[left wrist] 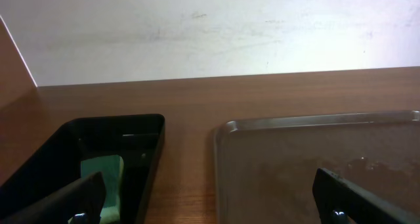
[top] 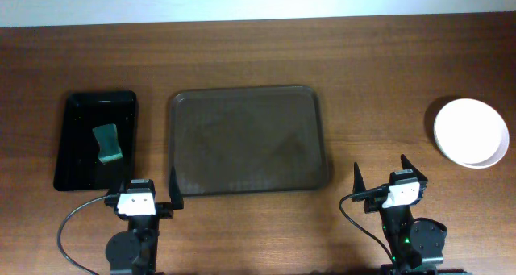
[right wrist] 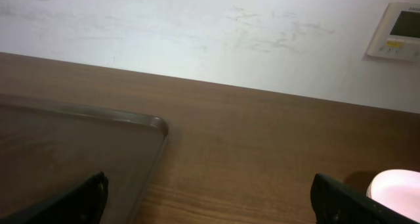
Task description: Clean dirty plates on tray and stack at the side
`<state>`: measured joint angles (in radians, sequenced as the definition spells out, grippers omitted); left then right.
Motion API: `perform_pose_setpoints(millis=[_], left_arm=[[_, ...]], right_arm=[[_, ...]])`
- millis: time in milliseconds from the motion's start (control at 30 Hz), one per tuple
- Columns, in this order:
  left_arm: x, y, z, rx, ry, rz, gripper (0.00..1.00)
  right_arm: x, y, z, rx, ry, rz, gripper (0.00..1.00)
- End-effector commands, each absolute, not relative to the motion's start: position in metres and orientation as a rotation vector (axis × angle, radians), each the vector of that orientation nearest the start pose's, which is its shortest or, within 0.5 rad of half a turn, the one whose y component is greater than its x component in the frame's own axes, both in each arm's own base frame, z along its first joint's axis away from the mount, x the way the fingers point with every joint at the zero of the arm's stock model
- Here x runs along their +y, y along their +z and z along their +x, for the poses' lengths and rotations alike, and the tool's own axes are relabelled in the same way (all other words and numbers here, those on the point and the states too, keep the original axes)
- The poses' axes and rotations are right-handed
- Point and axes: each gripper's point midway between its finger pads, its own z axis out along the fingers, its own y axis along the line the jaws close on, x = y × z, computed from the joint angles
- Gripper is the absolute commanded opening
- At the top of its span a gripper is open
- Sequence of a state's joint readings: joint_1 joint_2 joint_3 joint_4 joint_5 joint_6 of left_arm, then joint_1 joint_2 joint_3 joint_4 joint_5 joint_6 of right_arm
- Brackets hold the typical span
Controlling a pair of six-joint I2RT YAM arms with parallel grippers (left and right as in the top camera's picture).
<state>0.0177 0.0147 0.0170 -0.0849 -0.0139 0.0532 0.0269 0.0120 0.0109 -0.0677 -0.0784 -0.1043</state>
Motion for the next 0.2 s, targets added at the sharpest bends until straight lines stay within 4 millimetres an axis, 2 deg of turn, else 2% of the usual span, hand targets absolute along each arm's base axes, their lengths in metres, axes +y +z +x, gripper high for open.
perform_pose_setpoints(millis=[0,167], left_arm=[[0.0038,0.1566,0.2458,1.649,0.066,0.044,0.99],[0.0038,0.1567,0.2458,1.649,0.066,0.044,0.99]], right_arm=[[0.0202,0.1571,0.2453,1.635,0.011,-0.16,0.98],[0.0202,0.1571,0.2453,1.636,0.011,-0.16,0.98]])
